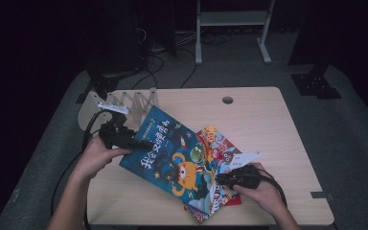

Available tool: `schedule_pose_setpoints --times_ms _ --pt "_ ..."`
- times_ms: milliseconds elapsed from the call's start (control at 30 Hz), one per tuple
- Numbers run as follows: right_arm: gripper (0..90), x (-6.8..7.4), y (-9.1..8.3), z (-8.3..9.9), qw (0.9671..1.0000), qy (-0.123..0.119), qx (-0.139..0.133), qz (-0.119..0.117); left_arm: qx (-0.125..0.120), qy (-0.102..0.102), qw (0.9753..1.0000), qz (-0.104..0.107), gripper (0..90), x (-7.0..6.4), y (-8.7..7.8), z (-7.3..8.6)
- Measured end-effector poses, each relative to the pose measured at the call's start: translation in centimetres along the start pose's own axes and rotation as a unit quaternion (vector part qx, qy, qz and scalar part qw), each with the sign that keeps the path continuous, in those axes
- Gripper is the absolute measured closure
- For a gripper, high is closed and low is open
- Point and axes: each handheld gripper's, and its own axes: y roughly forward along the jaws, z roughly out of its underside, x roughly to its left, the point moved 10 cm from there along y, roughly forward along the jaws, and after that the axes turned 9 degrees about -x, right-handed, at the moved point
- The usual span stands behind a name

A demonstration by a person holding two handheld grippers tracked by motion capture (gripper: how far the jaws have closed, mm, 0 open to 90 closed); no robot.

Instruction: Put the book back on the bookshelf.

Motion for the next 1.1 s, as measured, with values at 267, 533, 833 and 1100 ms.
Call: schedule_pose_setpoints --times_ms 267,533,833,1100 --pt "80.8 0.1 0.1 -0.1 1.0000 0.002 -0.001 -0.003 0.014 0.016 0.9998 0.006 49.9 -0.2 0.0 -1.5" --pt "80.8 0.4 0.7 -0.4 1.0000 -0.001 0.000 -0.006 0.034 0.008 0.9994 -0.007 59.4 0.1 0.1 -3.2" --pt "79.9 1.1 2.0 -1.3 0.9999 -0.011 0.006 0.000 0.050 0.023 0.9982 -0.025 64.4 0.2 -0.3 -5.1" --pt "81.0 1.4 3.5 -2.2 0.9999 -0.012 -0.009 0.007 0.079 0.029 0.9960 -0.029 67.9 0.5 -0.4 -7.0"
